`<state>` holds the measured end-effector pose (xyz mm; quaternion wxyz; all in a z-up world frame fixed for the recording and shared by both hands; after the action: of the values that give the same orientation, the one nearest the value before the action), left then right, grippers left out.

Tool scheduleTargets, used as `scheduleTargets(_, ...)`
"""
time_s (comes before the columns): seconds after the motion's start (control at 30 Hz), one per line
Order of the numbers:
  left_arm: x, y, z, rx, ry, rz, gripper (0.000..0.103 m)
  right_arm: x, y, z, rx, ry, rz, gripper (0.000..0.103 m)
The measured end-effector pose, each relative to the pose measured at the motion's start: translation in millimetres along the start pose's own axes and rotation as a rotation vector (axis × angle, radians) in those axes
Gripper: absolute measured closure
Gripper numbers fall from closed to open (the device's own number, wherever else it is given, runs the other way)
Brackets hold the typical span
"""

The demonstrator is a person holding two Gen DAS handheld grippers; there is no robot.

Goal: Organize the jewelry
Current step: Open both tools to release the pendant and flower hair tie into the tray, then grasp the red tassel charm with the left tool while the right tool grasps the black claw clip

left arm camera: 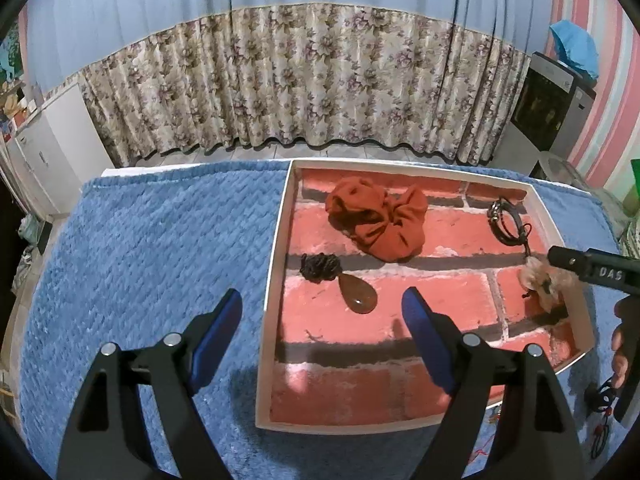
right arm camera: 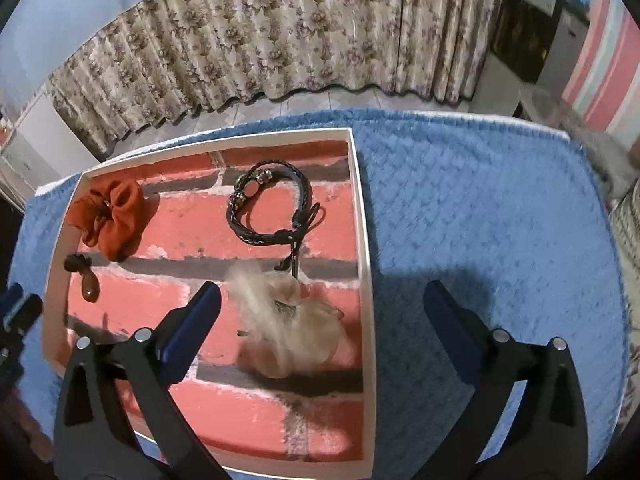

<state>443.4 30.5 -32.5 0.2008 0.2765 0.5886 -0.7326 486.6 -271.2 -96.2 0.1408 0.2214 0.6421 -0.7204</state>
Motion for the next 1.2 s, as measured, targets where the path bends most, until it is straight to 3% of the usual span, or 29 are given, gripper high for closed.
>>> scheduleTargets(0.27,1.6,-5.8,7.4,-0.003,0.003,0.023,0.022,1.9,-19.6,16.8,0.026,0.012,0.067,0.005)
scheduleTargets(0.47,14.1,-29.0,28.1,-0.028,-0.002,0.076,0.012,19.4,-50.0,48.1,-0.003,0.050,0.165,0.004)
scheduleTargets(0.9,67.1,-52.9,92.4,0.019,-0.004,0.105,0.009,101.3,-101.0,103.5,0.037,0.017,0.335,0.004)
scheduleTargets(1.2,98.7,-35.6,121.4,0.021,0.025,0.062,0.009,162.8,-108.6,98.5,0.096,-0.018,0.399,0.004)
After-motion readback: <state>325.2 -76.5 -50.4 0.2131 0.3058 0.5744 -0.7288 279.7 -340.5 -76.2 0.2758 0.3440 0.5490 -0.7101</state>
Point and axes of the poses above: each gripper's, at about its wrist camera, not at the fingertips, and y roughly the way its jaws point, z to its right, x to its underside, the point moved 2 cm from there along y, roughly the way its jaws point, and after that the axes turned 11 degrees about x, right-handed, at the moved point
